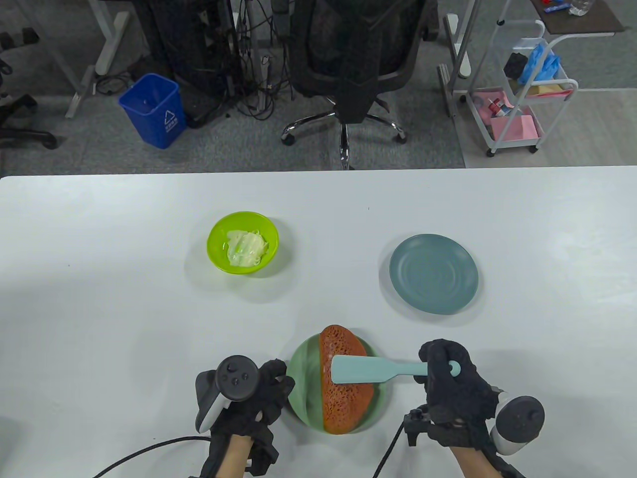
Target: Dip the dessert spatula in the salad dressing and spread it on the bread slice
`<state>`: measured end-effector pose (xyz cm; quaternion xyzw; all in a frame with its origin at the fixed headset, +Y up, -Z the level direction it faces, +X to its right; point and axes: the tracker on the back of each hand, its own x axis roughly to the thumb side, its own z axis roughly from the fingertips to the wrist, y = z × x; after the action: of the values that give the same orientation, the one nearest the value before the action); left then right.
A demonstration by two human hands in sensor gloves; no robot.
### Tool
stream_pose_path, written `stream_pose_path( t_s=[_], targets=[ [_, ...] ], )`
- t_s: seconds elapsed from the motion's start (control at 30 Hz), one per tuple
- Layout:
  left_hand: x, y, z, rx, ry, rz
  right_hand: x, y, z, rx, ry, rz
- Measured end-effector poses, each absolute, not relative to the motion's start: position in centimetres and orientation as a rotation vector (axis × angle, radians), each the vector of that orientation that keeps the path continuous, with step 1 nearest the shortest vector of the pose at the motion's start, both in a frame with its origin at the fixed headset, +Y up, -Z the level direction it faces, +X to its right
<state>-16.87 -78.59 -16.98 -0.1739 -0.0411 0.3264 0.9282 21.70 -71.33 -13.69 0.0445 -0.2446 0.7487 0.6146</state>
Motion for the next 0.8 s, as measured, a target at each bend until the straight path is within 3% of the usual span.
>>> stream_pose_path(
  t_s=[0.4, 0.8],
  targets=[
    [-16.9, -78.6, -17.0, -0.357, -0.084, 0.670, 24.6, -70.4, -13.2, 0.045, -0.589, 1.705],
    [-16.9, -78.6, -17.0, -0.355, -0.084, 0.668, 23.9, -70.5, -12.9, 0.116, -0.621, 1.648]
  ],
)
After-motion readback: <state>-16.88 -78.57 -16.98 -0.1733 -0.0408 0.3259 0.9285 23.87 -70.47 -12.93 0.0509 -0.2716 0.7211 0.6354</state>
